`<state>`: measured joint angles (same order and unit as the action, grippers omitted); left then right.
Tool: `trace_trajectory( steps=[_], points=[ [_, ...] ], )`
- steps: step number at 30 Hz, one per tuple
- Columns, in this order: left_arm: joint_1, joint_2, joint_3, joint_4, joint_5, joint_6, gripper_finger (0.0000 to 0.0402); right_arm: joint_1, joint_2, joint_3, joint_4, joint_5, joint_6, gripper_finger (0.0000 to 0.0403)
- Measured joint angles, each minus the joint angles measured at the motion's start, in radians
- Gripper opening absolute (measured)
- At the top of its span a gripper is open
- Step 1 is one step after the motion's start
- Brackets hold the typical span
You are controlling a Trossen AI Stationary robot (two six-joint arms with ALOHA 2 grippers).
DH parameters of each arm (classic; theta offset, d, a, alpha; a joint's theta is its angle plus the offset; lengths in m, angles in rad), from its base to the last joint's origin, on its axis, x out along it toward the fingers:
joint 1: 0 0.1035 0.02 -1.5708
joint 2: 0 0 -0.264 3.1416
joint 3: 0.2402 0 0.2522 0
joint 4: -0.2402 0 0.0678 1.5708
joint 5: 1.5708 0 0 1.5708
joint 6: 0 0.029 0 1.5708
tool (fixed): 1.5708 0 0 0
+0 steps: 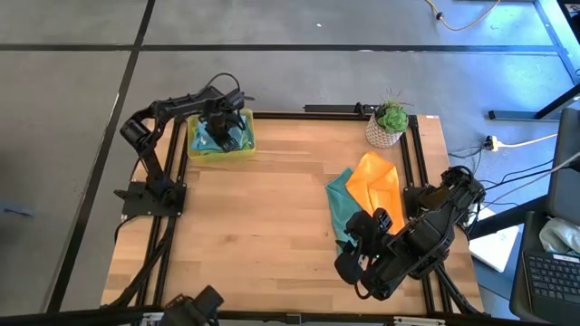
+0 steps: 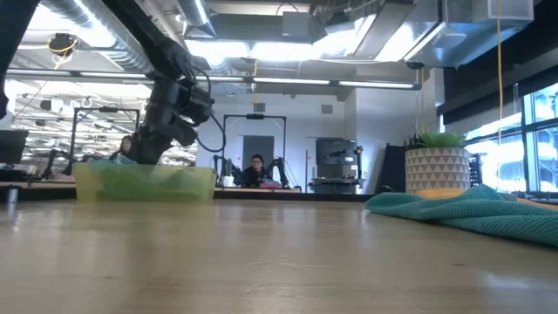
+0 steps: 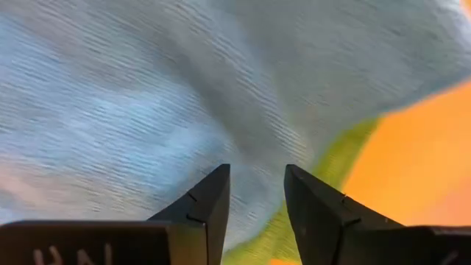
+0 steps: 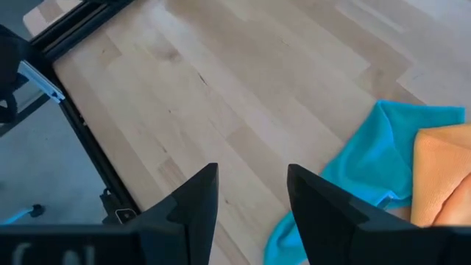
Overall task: Fold microfiber towels
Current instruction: Put the folded blue towel into the yellow bin
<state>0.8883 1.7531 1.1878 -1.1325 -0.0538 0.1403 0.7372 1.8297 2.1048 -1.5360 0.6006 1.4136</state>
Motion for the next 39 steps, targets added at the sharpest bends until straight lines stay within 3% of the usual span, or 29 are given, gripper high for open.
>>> trace_trajectory(
  steps=[7, 9, 13, 16, 24, 30, 39],
  points=[
    [0.028, -0.016, 0.04, -0.146, 0.216, 0.046, 0.0121, 0.0, 0.0, 0.0, -0.008, 0.0, 0.018, 0.0165],
    [0.038, -0.036, 0.063, -0.129, 0.18, 0.052, 0.0121, 0.0, 0.0, 0.0, -0.019, 0.001, 0.018, 0.0165],
    [0.057, -0.089, 0.116, -0.032, -0.039, 0.077, 0.0121, 0.0, 0.0, 0.0, -0.021, 0.014, 0.019, 0.0165],
    [0.073, -0.117, 0.127, 0.045, -0.142, 0.056, 0.0121, 0.0, 0.0, 0.001, -0.022, 0.016, 0.021, 0.0165],
    [0.126, -0.03, 0.044, 0.052, -0.176, 0.003, 0.0121, 0.0, 0.0, 0.001, -0.007, 0.017, 0.049, 0.0165],
    [0.161, 0.03, 0.007, 0.085, -0.346, 0.002, 0.0121, 0.0, 0.0, 0.001, 0.004, -0.024, 0.05, 0.0165],
    [0.158, -0.028, 0.008, 0.002, -0.27, -0.026, 0.0121, 0.0, 0.0, 0.001, -0.013, -0.011, 0.047, 0.0165]
  ],
)
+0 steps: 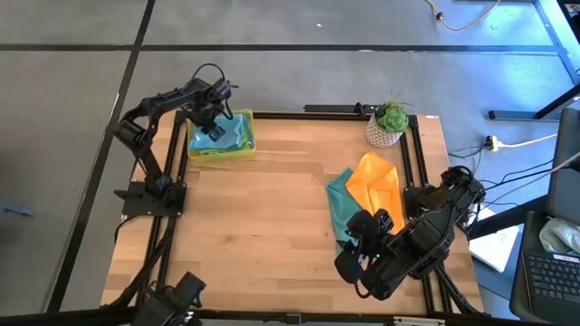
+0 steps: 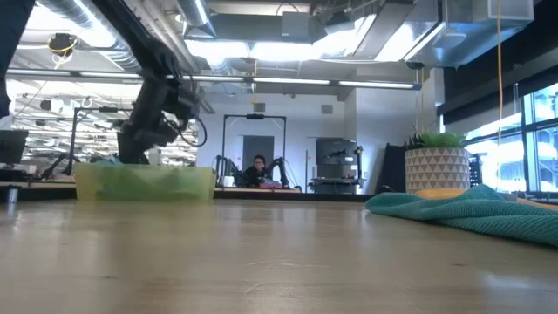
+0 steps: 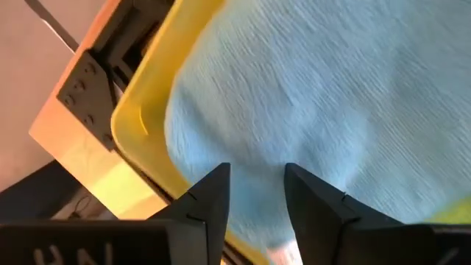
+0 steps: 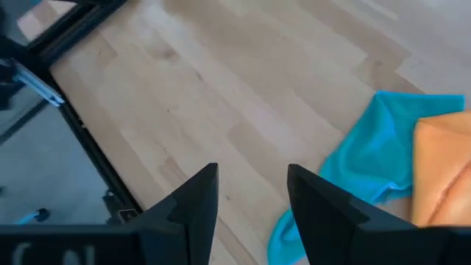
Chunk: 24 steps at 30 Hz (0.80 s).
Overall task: Fold microfiber towels
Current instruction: Put the folded blue towel into the yellow bin, then fold the orange towel
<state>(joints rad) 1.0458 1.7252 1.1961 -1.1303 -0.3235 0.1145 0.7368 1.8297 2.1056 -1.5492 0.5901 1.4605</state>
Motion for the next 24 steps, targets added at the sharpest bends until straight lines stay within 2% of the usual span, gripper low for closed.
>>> trace_trajectory(
  steps=[6, 12, 17, 20, 24],
  points=[
    [-0.04, -0.168, 0.0, -0.049, 0.024, -0.032, 0.0121, -0.054, -0.002, -0.053, -0.018, -0.04, 0.002, 0.0161],
    [-0.122, -0.416, 0.0, -0.05, 0.187, -0.11, 0.0121, -0.173, -0.001, -0.26, -0.02, -0.25, -0.021, 0.0148],
    [-0.234, -0.616, 0.0, -0.01, 0.32, -0.133, 0.0121, -0.267, -0.053, -0.375, 0.132, -0.369, -0.253, 0.0138],
    [-0.304, -0.708, 0.0, 0.036, 0.37, -0.22, 0.0121, -0.334, -0.103, -0.431, 0.248, -0.387, -0.385, 0.0127],
    [-0.398, -0.785, 0.001, 0.094, 0.443, -0.324, 0.0121, -0.437, -0.158, -0.511, 0.371, -0.486, -0.472, 0.0109]
  ],
)
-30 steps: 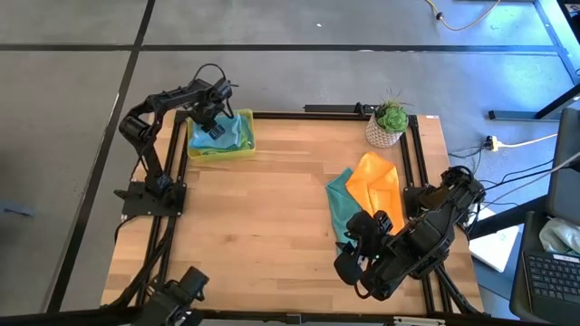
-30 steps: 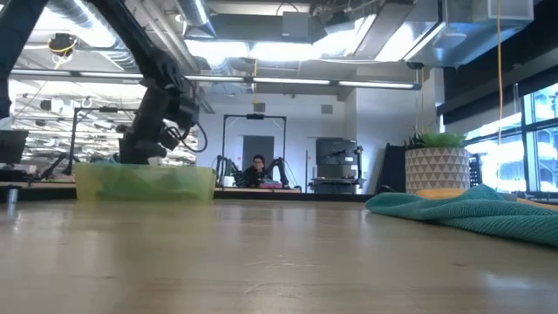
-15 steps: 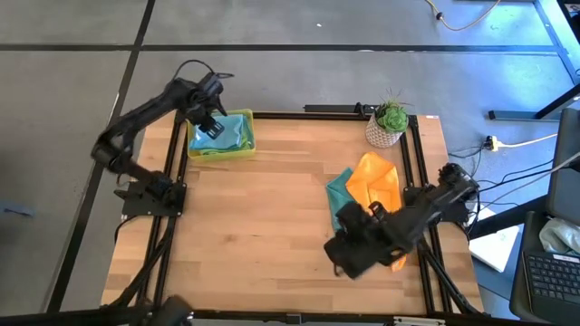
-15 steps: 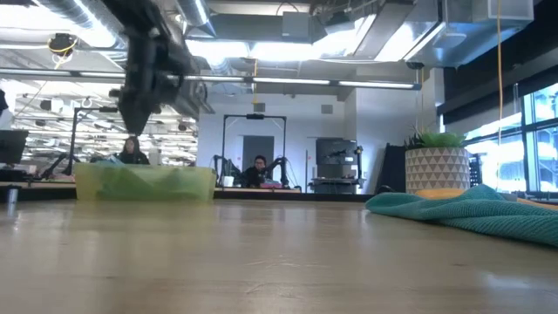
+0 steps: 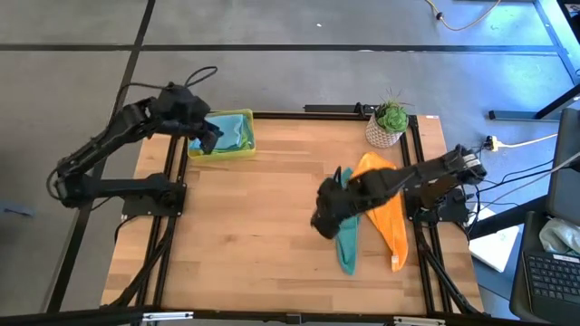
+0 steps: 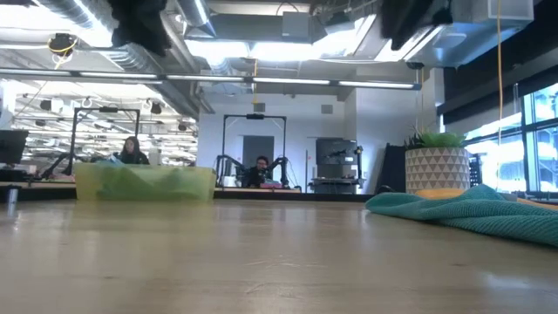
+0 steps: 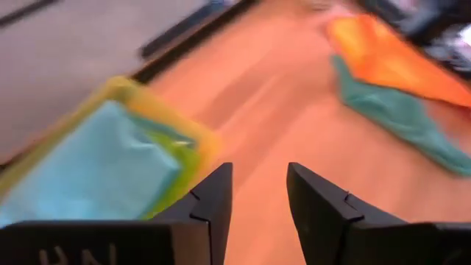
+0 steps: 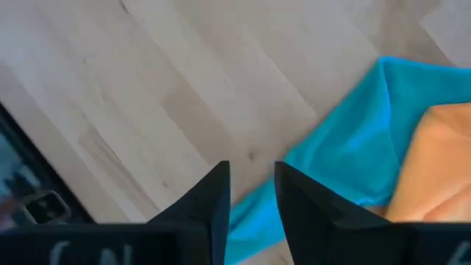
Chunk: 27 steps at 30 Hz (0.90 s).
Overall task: Fold microfiber towels
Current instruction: Fold the orange towel
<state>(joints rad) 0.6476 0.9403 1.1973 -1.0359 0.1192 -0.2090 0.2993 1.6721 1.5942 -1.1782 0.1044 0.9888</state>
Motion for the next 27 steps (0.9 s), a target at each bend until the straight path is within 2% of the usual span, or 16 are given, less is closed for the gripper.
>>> trace_trajectory(
  steps=[4, 6, 11, 13, 15, 17, 19, 23, 27],
  points=[
    [-0.1, 0.002, -0.022, -0.006, 0.044, -0.079, 0.0121, -0.05, -0.034, -0.09, 0.063, -0.112, -0.002, 0.0099],
    [-0.157, 0.017, -0.066, 0.038, 0.046, -0.088, 0.0121, -0.053, -0.049, -0.124, 0.059, -0.13, 0.004, 0.0097],
    [-0.248, 0.127, -0.175, 0.326, 0.027, -0.077, 0.0121, -0.016, -0.132, -0.169, 0.037, -0.144, 0.06, 0.0091],
    [-0.261, 0.207, -0.205, 0.461, 0.049, -0.072, 0.0121, 0.014, -0.176, -0.173, 0.045, -0.155, 0.115, 0.0086],
    [-0.265, 0.303, -0.216, 0.517, 0.055, -0.061, 0.0121, 0.041, -0.214, -0.173, 0.055, -0.147, 0.187, 0.0081],
    [-0.259, 0.397, -0.215, 0.473, 0.051, -0.029, 0.0121, 0.064, -0.242, -0.173, 0.055, -0.107, 0.276, 0.0074],
    [-0.245, 0.477, -0.214, 0.347, 0.016, 0.019, 0.0121, 0.095, -0.267, -0.173, 0.05, -0.061, 0.363, 0.0069],
    [-0.206, 0.595, -0.235, 0.062, -0.163, 0.179, 0.0121, 0.148, -0.284, -0.173, 0.045, 0.029, 0.482, 0.006],
    [-0.12, 0.611, -0.304, 0.016, -0.266, 0.281, 0.0121, 0.161, -0.278, -0.173, 0.045, 0.112, 0.53, 0.0056]
  ],
)
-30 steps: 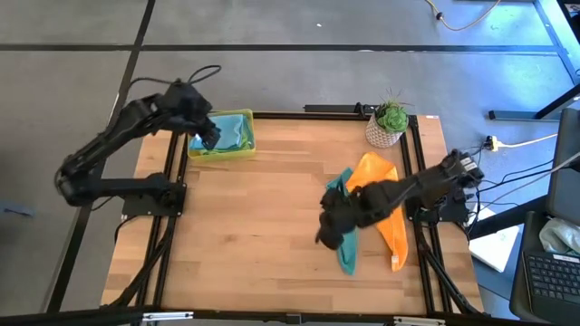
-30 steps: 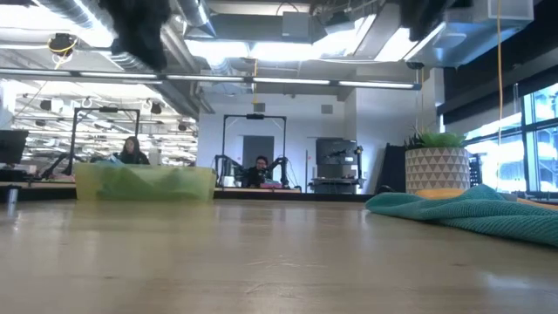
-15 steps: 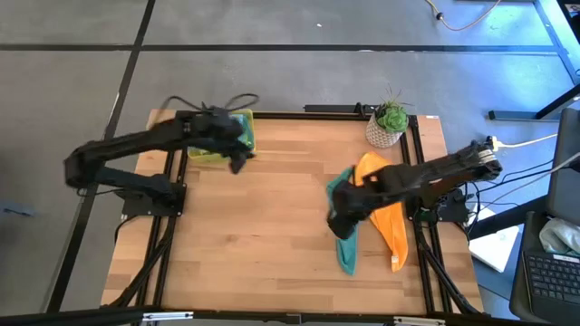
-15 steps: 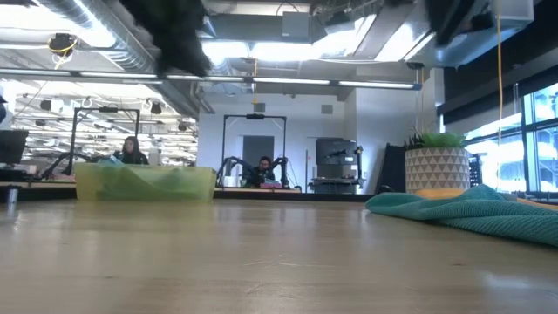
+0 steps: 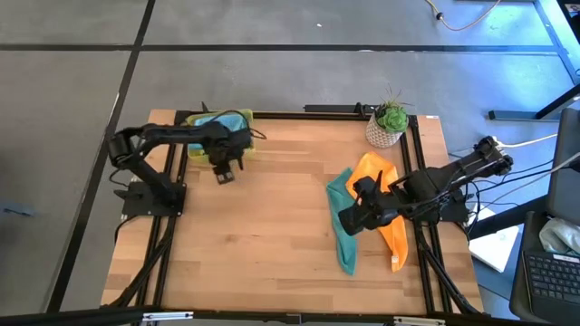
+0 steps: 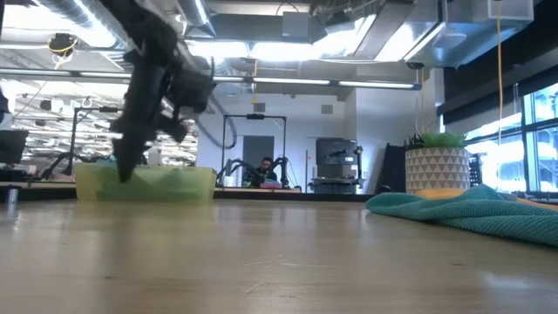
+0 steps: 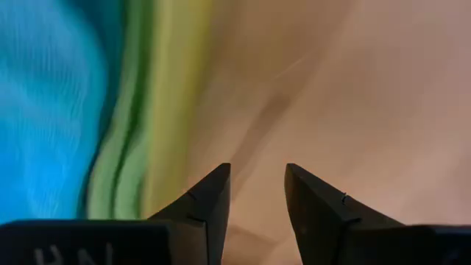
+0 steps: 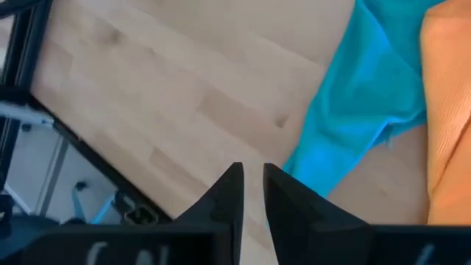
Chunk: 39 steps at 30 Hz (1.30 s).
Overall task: Fold microfiber towels
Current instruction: Fold the orange towel
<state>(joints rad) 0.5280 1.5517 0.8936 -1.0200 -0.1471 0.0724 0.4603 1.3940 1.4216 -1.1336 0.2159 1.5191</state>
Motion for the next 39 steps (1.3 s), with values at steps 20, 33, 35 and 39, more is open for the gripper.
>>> trace_trajectory(
  steps=[20, 33, 35, 39],
  points=[
    [0.266, -0.187, -0.072, -0.196, -0.08, -0.056, 0.0121, -0.12, 0.003, -0.029, -0.364, 0.002, -0.178, 0.0054],
    [0.147, -0.506, 0.14, -0.29, 0.063, -0.432, 0.0121, -0.555, -0.28, -0.52, -0.043, -0.357, -0.65, 0.0069],
    [0.095, -0.526, 0.181, -0.255, 0.076, -0.497, 0.0121, -0.632, -0.266, -0.561, -0.035, -0.401, -0.745, 0.0085],
    [-0.02, -0.542, 0.25, -0.158, 0.077, -0.604, 0.0121, -0.762, -0.193, -0.613, -0.008, -0.413, -0.928, 0.0127]
  ],
)
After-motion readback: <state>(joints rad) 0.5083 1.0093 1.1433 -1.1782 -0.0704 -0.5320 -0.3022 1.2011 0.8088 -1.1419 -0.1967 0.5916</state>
